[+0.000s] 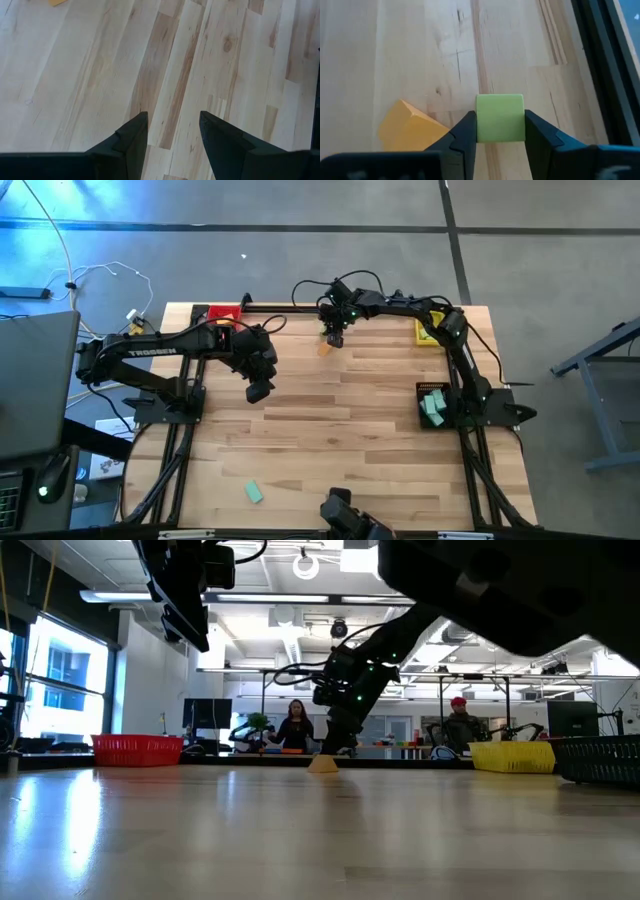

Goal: Sort & place blocks by color
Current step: Put the green block into the yellow bin

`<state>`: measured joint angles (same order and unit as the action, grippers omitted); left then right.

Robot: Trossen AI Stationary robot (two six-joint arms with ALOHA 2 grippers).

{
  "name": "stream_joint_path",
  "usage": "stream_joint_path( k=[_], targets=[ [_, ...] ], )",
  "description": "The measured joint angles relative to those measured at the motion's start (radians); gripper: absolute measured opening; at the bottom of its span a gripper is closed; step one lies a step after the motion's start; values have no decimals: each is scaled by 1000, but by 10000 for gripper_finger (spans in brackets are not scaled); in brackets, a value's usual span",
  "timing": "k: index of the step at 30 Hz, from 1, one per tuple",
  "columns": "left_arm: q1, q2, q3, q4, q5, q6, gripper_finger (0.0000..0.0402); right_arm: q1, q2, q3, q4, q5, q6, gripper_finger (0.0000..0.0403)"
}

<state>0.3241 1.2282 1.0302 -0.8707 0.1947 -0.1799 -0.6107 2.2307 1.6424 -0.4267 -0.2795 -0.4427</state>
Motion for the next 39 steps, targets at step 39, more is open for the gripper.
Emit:
stream_joint_path(
  k=[39],
  targets=[
    [-42, 0, -2, 1, 0, 21, 165, -81, -679, -437, -340, 322, 324, 103]
  ],
)
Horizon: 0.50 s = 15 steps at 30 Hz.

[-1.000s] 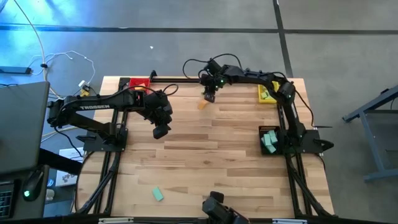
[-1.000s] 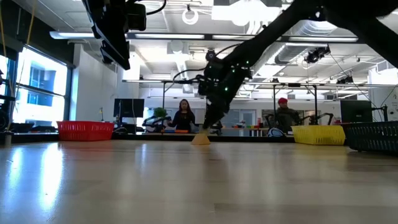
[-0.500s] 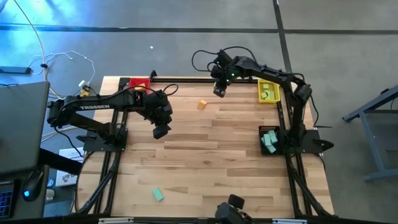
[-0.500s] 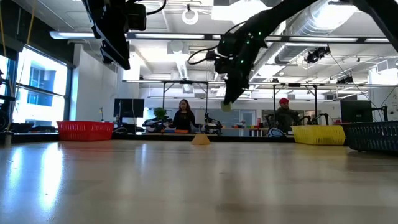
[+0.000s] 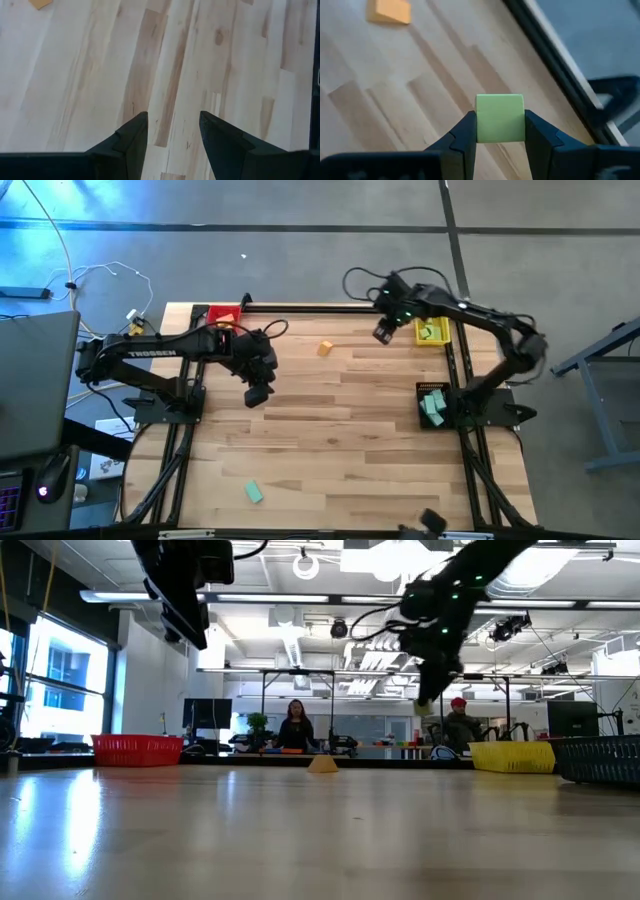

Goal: Sort & place blocks by color
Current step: Put the green block into the yellow bin

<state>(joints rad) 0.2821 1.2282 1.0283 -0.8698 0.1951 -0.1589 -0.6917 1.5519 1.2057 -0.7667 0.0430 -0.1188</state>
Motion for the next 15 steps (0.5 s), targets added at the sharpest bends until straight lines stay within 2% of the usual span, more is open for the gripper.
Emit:
stream_joint_path(
  k=[4, 8, 11, 15],
  targets=[
    [-24, 0, 0, 1, 0, 13, 165, -40, -143, -126, 44, 76, 70, 103],
    [-44, 0, 0, 1, 0, 13, 165, -84, -246, -197, 49, 189, 148, 103],
    [-60, 0, 0, 1, 0, 7, 165, -120, -286, -234, 52, 277, 217, 103],
    [-90, 0, 0, 1, 0, 5, 165, -169, -287, -268, 52, 315, 296, 103]
  ],
)
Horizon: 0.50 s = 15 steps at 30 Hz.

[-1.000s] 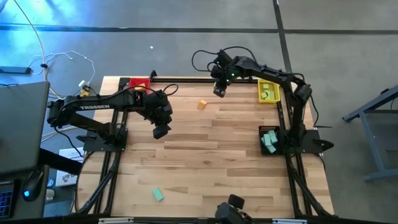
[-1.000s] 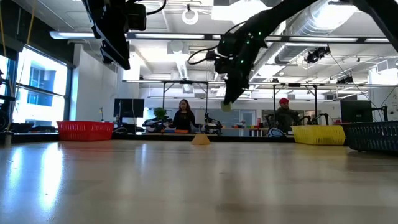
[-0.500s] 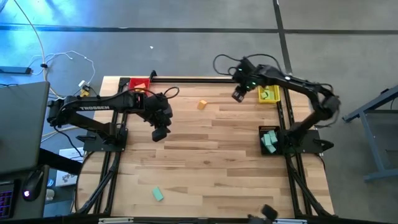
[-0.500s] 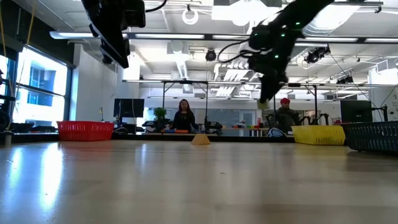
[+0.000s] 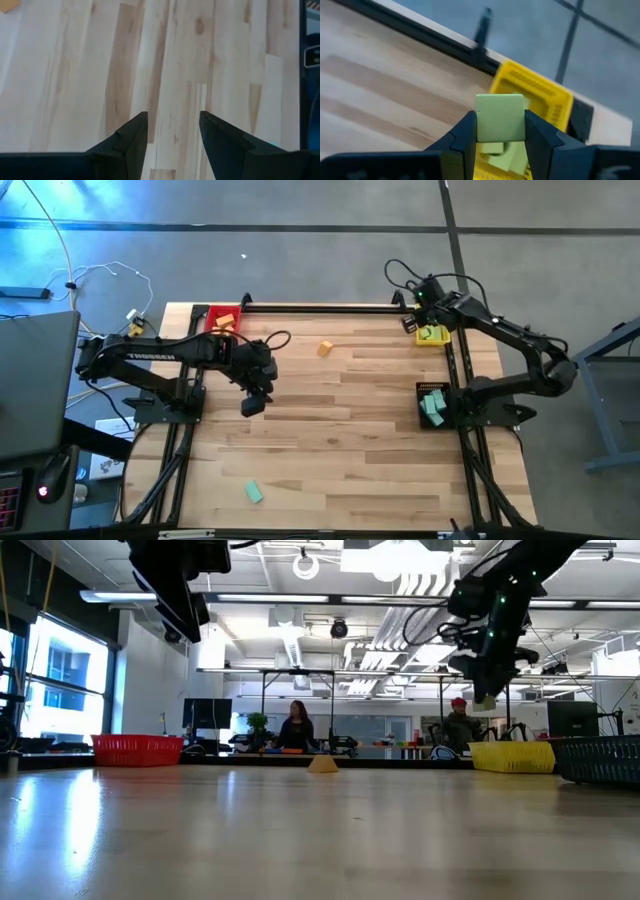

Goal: Sort & place blocks by color
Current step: Put the green block into the yellow bin

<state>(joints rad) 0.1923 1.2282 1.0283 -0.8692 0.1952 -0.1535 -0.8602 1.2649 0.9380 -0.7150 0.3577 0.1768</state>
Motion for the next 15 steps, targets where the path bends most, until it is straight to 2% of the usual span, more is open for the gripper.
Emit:
stream_joint_path(
  k=[3, 7, 15],
  targets=[
    [-29, 0, 0, -1, 0, -6, 166, -35, 17, -26, 4, 10, 56, 104],
    [-76, 0, 0, -1, 0, -27, 169, -78, 48, -49, 2, 10, 93, 125],
    [-178, 0, 0, -2, -36, -50, 200, -78, 77, -49, 11, 10, 114, 166]
  ],
)
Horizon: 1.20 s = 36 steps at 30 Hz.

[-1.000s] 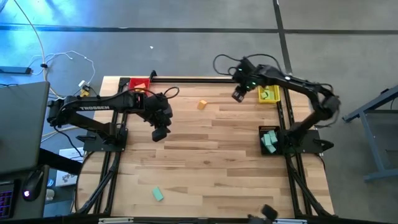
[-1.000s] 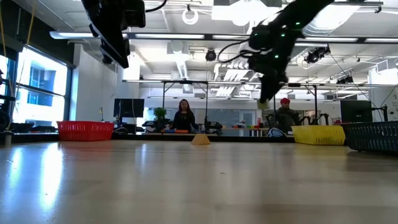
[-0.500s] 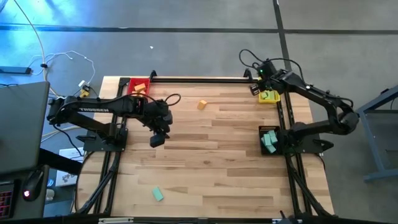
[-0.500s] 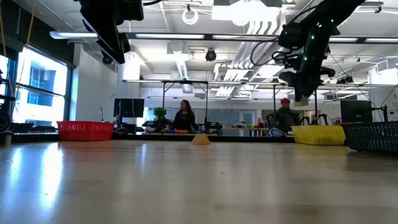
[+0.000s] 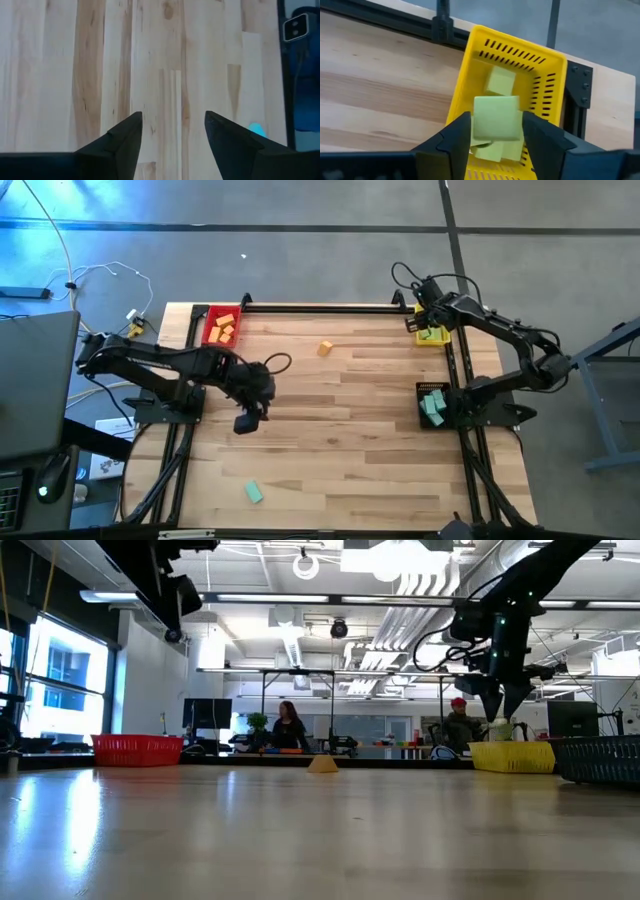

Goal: Sort & place blocks by color
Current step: Put the green block into the yellow bin, then put the blue block into the black bin

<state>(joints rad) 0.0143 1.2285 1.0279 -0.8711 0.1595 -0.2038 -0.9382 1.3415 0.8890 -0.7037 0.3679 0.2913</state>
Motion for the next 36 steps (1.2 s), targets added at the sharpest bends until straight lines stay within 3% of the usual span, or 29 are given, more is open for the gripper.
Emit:
stream_joint_path(
  k=[5, 9, 17, 29, 36],
  targets=[
    [-66, 0, 0, 0, -89, -44, 225, 1, 0, 0, -2, -1, 0, 197],
    [-105, 0, 0, 0, -82, -84, 231, 1, 0, 0, -7, -7, 22, 216],
    [-211, 4, 0, 0, -82, -73, 230, 33, -28, 0, -2, -143, 50, 221],
    [-411, 75, 0, 10, -85, -55, 230, 269, -182, 2, 36, -149, 127, 222],
    [-496, 159, 0, 31, -85, -55, 228, 423, -205, 2, 47, -138, 205, 222]
  ],
)
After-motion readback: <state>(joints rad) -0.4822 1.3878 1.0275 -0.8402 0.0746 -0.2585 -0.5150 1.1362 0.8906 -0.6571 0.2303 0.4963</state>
